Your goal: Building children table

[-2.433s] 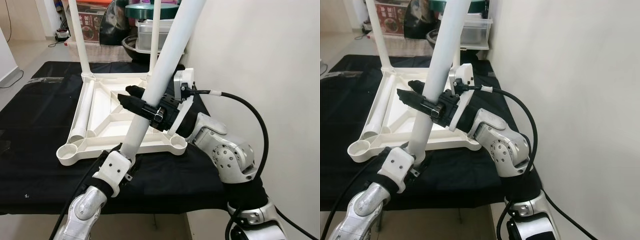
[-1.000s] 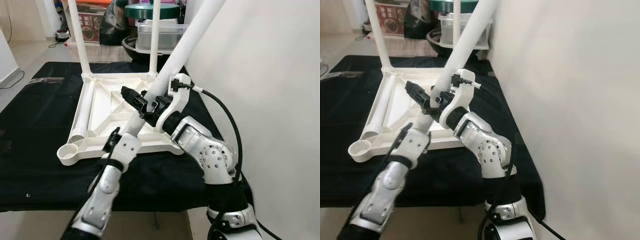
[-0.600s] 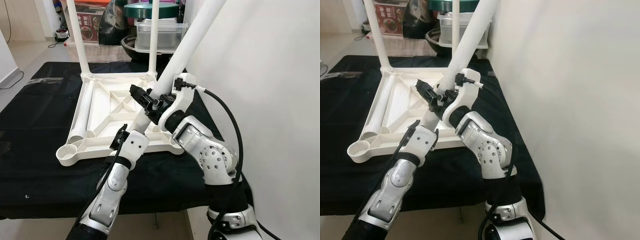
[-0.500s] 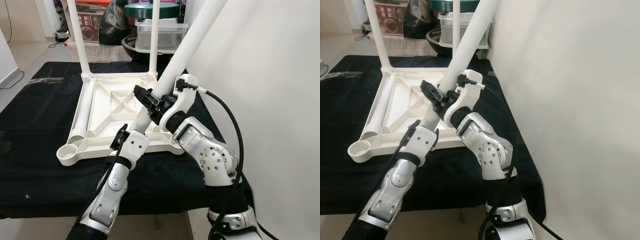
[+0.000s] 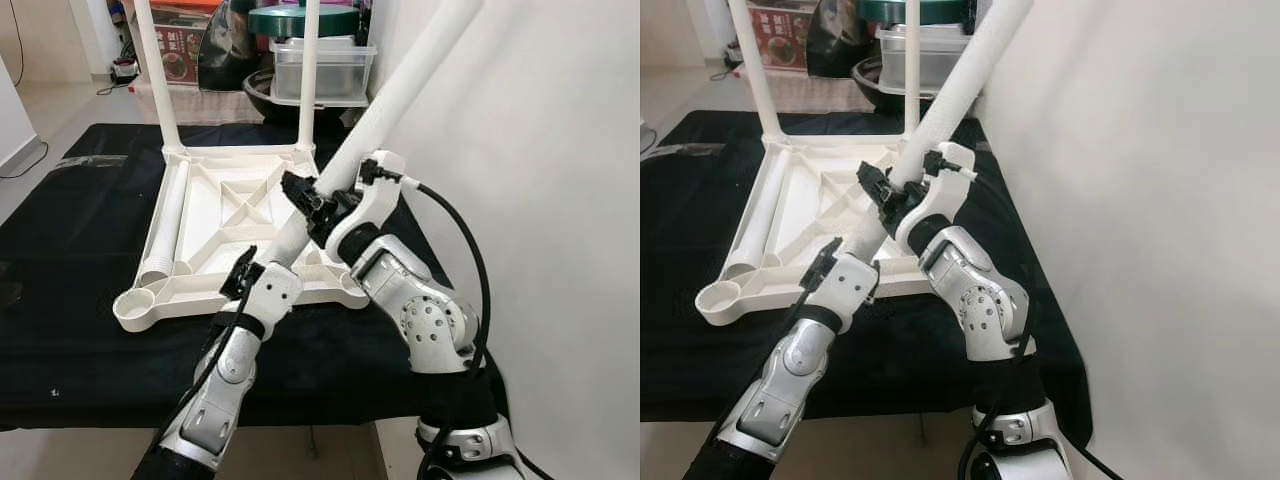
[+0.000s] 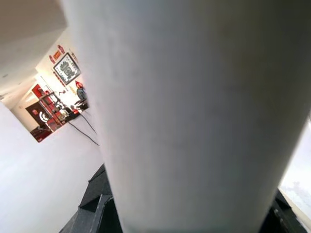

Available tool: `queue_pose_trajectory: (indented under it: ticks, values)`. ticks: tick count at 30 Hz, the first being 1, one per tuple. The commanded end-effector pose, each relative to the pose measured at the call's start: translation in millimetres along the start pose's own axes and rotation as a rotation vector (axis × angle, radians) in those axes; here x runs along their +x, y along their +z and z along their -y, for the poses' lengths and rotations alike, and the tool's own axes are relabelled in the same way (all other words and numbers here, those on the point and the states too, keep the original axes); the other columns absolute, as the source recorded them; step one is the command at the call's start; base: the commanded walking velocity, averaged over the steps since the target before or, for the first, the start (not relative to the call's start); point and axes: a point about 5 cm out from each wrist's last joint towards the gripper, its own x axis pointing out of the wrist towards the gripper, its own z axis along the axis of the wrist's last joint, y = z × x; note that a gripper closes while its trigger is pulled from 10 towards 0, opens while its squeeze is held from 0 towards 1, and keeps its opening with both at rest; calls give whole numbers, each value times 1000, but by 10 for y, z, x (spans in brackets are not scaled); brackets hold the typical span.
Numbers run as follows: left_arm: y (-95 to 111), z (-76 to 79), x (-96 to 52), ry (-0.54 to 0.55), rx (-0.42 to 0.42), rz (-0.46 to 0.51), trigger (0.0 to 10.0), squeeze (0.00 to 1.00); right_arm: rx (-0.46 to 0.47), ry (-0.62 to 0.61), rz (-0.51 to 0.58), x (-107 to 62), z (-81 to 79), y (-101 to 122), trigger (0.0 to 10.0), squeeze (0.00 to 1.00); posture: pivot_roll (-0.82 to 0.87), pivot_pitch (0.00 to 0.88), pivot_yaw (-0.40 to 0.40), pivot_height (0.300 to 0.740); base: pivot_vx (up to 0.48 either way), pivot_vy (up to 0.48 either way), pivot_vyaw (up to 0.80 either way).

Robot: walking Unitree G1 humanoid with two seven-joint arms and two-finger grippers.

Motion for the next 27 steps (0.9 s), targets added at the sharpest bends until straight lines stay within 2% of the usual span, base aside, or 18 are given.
queue_pose_trajectory:
  ticks: [1,5,6,8,9,11,12,13,15,16,18,20,21,22,23,25,26,27]
  values:
    - [-16,-25,-41,-3,-39,-2,10000,1000,150,96,-5,56,-274,-179,0,0,-9,0,-62,740,0,0,0]
    - [-48,-136,-96,36,-54,-8,10000,1000,136,98,5,59,-238,-141,0,0,-5,0,-63,740,0,0,0]
    - [-96,-306,-206,97,-61,-14,10000,1000,71,127,17,69,-154,-43,0,0,-4,0,-63,740,0,0,0]
    - [-110,-359,-248,113,-63,-15,10000,1000,43,139,20,73,-122,-4,0,0,-4,0,-63,740,0,0,0]
    - [-134,-423,-336,122,-70,-20,10000,1000,-47,157,29,79,-43,82,0,0,0,0,-67,740,0,0,0]
    - [-134,-423,-336,122,-70,-20,10000,1000,-47,157,29,79,-43,82,0,0,0,0,-67,740,0,0,0]
    - [-147,-446,-390,120,-67,-23,10000,1000,-100,164,32,80,17,135,0,0,7,0,-74,740,0,0,0]
    - [-147,-446,-390,120,-67,-23,10000,1000,-100,164,32,80,17,135,0,0,7,0,-74,740,0,0,0]
    - [-181,-456,-488,106,-70,-37,10000,1000,-198,167,30,82,133,227,0,0,16,0,-83,740,0,0,0]
    - [-181,-456,-488,106,-70,-37,10000,1000,-198,167,30,82,133,227,0,0,16,0,-83,740,0,0,0]
    - [-240,-438,-583,108,-85,-76,10000,1000,-288,164,26,84,242,300,0,0,18,0,-87,740,0,0,0]
    - [-257,-435,-611,113,-89,-87,10000,1000,-316,164,25,84,273,323,0,0,18,0,-87,740,0,0,0]
    - [-270,-432,-630,119,-91,-100,10000,635,-340,168,22,86,292,338,0,0,23,0,-91,740,0,0,0]
    - [-270,-432,-630,119,-91,-100,10000,635,-340,168,22,86,292,338,0,0,23,0,-91,740,0,0,0]
    - [-276,-430,-653,120,-93,-108,10000,380,-376,174,20,90,319,354,0,0,25,0,-90,740,0,0,0]
    - [-280,-429,-668,120,-94,-112,10000,380,-399,179,18,93,336,363,0,0,25,0,-90,740,0,0,0]
    - [-287,-427,-687,116,-95,-117,10000,0,-426,183,9,95,371,368,0,0,29,0,-91,740,0,0,0]
    - [-287,-427,-687,116,-95,-117,10000,0,-426,183,9,95,371,368,0,0,29,0,-91,740,0,0,0]
